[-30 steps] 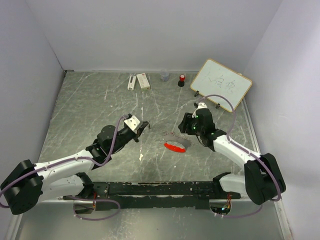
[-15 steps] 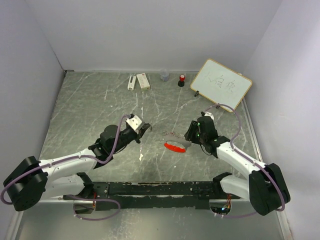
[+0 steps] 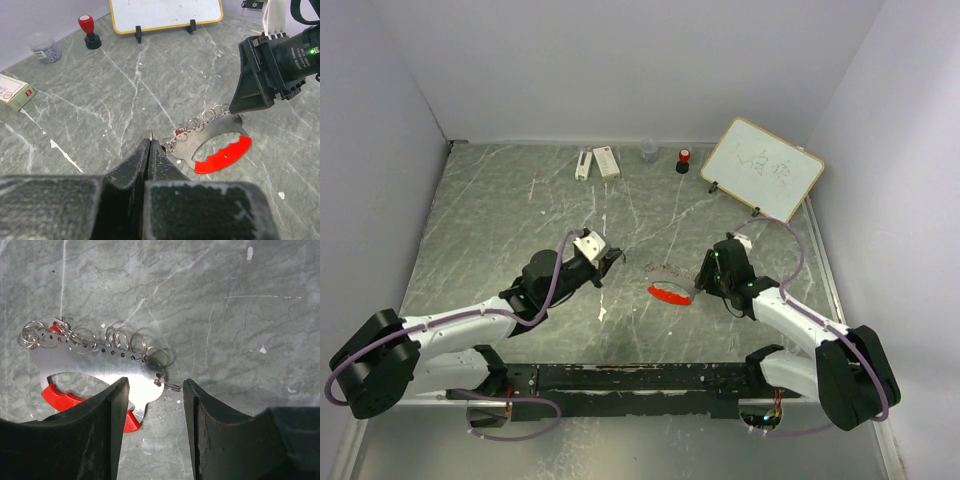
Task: Put the keys on the keyring
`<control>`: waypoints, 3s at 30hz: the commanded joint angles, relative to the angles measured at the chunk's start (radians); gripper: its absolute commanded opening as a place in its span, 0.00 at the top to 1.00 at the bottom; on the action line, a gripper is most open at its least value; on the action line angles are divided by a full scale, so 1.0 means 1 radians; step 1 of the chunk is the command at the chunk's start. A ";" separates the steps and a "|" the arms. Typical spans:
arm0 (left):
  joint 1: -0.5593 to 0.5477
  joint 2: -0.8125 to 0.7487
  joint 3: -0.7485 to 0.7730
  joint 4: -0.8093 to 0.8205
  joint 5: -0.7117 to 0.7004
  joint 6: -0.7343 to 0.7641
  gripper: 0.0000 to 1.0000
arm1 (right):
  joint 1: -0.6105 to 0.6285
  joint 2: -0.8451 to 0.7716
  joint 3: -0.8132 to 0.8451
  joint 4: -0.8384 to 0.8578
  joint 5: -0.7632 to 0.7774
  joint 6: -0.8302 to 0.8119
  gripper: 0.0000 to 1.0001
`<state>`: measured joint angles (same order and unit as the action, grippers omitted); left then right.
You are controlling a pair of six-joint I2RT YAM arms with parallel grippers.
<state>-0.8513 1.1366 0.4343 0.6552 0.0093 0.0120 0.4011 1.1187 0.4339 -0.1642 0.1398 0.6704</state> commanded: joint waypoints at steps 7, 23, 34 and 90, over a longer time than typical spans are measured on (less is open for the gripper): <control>0.006 0.008 -0.011 0.044 0.022 -0.012 0.93 | -0.001 -0.003 -0.024 0.038 -0.029 0.012 0.61; 0.007 0.019 -0.008 0.047 0.027 -0.017 0.93 | -0.002 0.008 -0.033 0.041 -0.017 -0.006 0.81; 0.007 0.033 -0.009 0.055 0.030 -0.020 0.93 | 0.003 0.011 -0.038 0.046 -0.060 -0.029 1.00; 0.007 0.029 -0.017 0.040 0.020 -0.023 0.93 | 0.012 -0.038 0.032 0.057 -0.034 -0.195 0.70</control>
<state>-0.8513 1.1801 0.4286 0.6632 0.0116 0.0010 0.4099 1.0500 0.4240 -0.0654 0.0681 0.4812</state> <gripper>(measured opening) 0.073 0.288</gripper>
